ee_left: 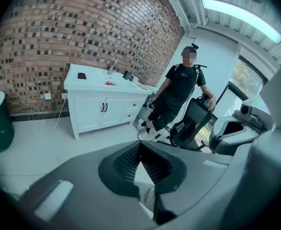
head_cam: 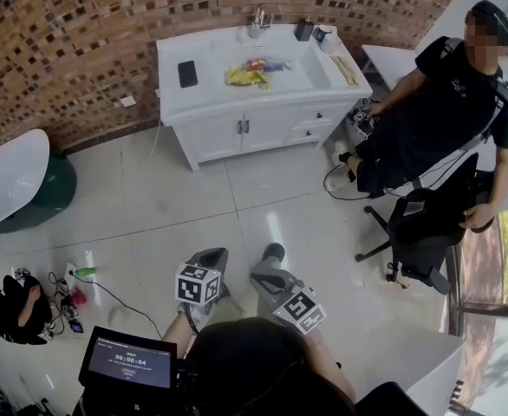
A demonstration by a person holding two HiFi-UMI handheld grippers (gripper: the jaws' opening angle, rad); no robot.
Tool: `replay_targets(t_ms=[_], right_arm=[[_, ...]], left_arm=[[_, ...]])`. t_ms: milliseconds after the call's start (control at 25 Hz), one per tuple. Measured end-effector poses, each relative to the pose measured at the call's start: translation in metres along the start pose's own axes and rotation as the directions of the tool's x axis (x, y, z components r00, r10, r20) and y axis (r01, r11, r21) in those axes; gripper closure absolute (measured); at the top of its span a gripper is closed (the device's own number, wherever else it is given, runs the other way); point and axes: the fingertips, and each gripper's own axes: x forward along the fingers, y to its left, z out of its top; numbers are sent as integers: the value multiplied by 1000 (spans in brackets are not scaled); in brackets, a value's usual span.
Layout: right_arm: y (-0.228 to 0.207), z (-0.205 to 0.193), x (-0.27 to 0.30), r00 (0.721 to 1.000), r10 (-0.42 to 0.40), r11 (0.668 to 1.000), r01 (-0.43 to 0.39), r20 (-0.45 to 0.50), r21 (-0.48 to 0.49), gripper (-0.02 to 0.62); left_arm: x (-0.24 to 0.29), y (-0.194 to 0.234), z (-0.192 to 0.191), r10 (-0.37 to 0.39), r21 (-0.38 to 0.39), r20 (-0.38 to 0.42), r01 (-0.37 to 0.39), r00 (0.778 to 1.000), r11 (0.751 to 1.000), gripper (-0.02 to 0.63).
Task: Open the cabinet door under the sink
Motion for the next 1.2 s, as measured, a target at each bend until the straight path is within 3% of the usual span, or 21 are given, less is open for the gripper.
replay_targets(t_ms=[200,400,600,920,960,1000,1040,1200], right_arm=[[-89,10,1,1000,19,1000,-19,10,-23,604],[-215,47,-24,997,-9,1000,9,74,-5,604],[-298,47,-56,997,-58,998,59,50,-14,603],[-381,-2,-82,988,-152,984,154,-26,87,604],[-389,-6,-77,988,-153,984,156,-33,91,603],[-394,-8,-70,988,-151,984,154,-39,89,603],[-396,-8,-63,988,-146,985,150,-45,83,604],[-388,3,-30,992,-103,993,107,-67,54,603]], left_arm=[[52,-18,42,-9,28,-14,9,1000,1000,590],[100,-48,110,-13,56,26,11,1000,998,590],[132,-54,144,35,8,48,-36,998,999,589],[165,-44,136,51,-58,13,-50,999,997,588],[173,-39,136,46,-69,15,-45,999,997,583],[180,-33,135,42,-83,19,-40,999,996,524],[186,-26,133,40,-96,22,-38,999,995,506],[212,5,134,59,-143,43,-52,997,988,506]])
